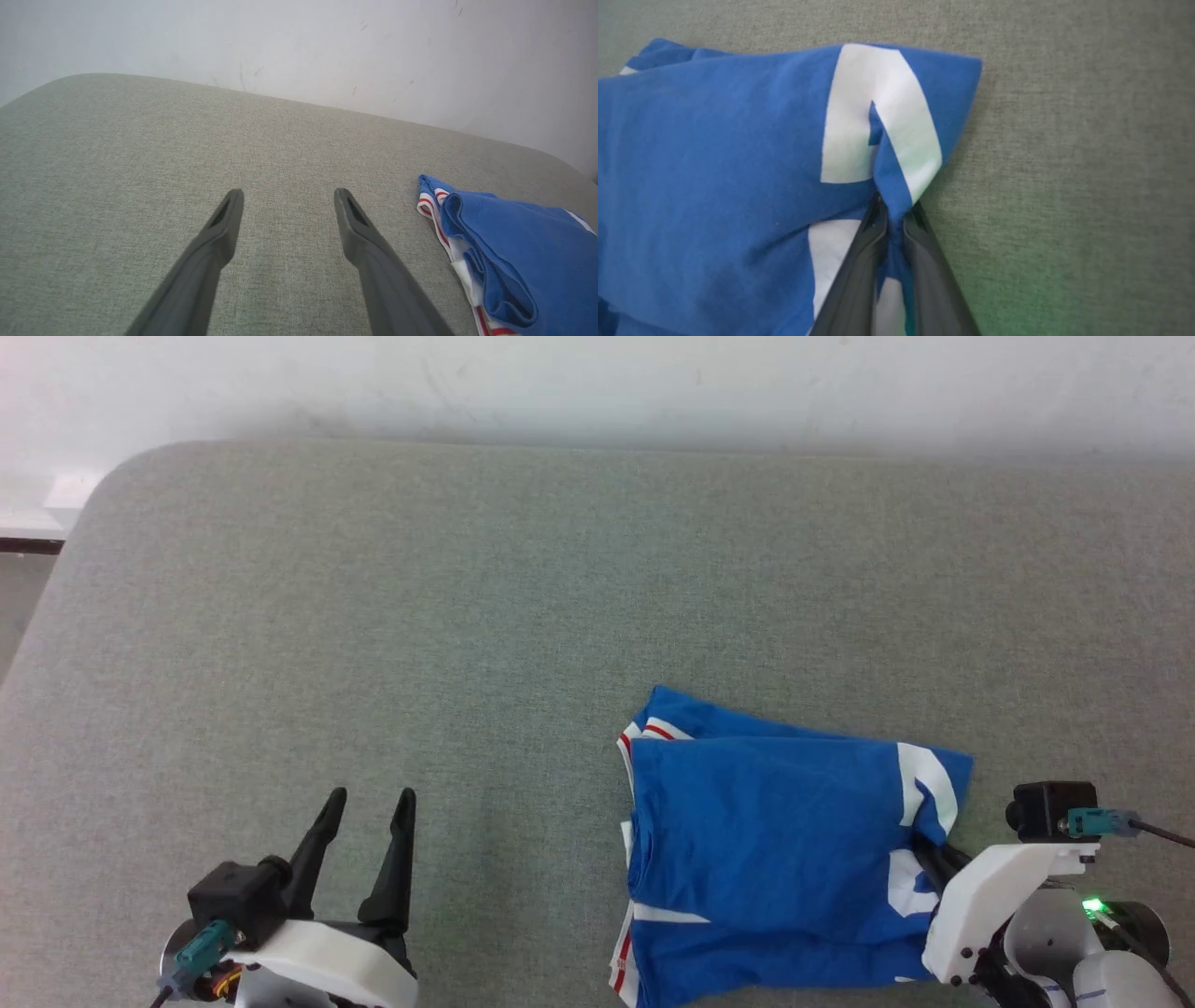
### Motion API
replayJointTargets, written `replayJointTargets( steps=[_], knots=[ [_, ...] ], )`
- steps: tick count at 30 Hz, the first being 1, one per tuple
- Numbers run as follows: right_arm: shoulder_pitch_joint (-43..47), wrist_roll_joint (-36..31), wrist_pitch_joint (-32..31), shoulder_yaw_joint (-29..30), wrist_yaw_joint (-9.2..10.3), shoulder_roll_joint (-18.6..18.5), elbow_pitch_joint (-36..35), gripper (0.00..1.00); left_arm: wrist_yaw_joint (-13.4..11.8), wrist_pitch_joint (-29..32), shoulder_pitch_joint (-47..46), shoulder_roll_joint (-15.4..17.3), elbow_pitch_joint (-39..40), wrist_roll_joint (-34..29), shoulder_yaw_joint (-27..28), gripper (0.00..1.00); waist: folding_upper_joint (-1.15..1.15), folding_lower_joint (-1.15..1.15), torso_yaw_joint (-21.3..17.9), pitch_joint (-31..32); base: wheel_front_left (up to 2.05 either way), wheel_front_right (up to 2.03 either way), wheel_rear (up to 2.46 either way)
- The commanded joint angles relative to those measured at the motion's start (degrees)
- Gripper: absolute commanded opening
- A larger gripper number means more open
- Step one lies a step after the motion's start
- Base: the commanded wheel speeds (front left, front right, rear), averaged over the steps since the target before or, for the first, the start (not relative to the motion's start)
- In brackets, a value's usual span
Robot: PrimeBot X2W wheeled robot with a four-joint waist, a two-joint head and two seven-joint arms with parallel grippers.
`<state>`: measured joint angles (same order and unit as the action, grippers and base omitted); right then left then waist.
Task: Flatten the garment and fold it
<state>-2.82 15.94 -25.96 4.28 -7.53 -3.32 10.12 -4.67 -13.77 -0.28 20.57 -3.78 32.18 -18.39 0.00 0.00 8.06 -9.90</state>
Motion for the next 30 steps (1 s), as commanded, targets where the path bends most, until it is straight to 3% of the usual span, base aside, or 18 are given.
replayJointTargets(
  steps=[1, 10, 13, 22, 30],
  knots=[
    [-0.15, -0.01, 0.02, -0.55, 0.04, 0.44, 1.00, 0.00, 0.05, 0.11, -0.35, 0.48, -0.05, -0.36, -0.05, 1.00, 0.00, 0.00, 0.40, 0.58, 0.00, 0.00, 0.00],
    [-5.25, -4.81, 0.70, 1.11, 0.04, 0.39, 0.01, 0.00, -0.61, 0.23, 0.25, 0.91, 1.29, -0.53, -0.21, 1.00, 0.00, 0.00, -1.65, 1.27, 0.00, 0.00, 0.00],
    [-8.23, -6.83, -0.98, 1.45, 0.04, -1.53, -1.27, 0.00, -0.83, 0.30, 0.14, 1.08, 1.89, -0.54, -0.12, 1.00, 0.00, 0.00, -2.97, 0.56, 0.00, 0.00, 0.00],
    [-16.13, -7.60, -11.55, 3.15, 0.04, -14.53, -6.66, 0.00, -1.70, 0.76, -2.38, 2.09, 4.44, -1.88, -0.04, 1.00, 0.00, 0.00, -6.44, -6.09, 0.00, 0.00, 0.00],
    [-19.97, -6.33, -16.25, 6.12, 0.04, -27.52, -10.04, 0.00, -3.33, 0.78, -6.81, 3.44, 9.26, -4.36, 0.97, 1.00, 0.00, 0.00, -9.57, -14.30, 0.00, 0.00, 0.00]
  ],
)
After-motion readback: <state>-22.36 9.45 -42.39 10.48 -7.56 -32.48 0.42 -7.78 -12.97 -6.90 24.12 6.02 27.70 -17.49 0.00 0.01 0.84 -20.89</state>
